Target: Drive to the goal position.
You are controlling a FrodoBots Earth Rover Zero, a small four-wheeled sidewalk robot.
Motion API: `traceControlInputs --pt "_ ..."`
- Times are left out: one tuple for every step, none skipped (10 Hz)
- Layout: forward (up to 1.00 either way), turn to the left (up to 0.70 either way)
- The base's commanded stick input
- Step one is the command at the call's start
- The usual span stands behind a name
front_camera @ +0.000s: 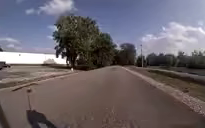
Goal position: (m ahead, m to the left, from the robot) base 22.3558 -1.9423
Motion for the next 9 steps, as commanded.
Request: traceControlInputs --pt "0.70 0.00" --pt "0.70 0.00" --pt "0.70 0.00" --pt "0.70 0.00" --pt "0.70 0.00" --pt "0.70 0.00" --pt "0.70 0.00" --pt "0.70 0.00" --pt "0.70 0.00"
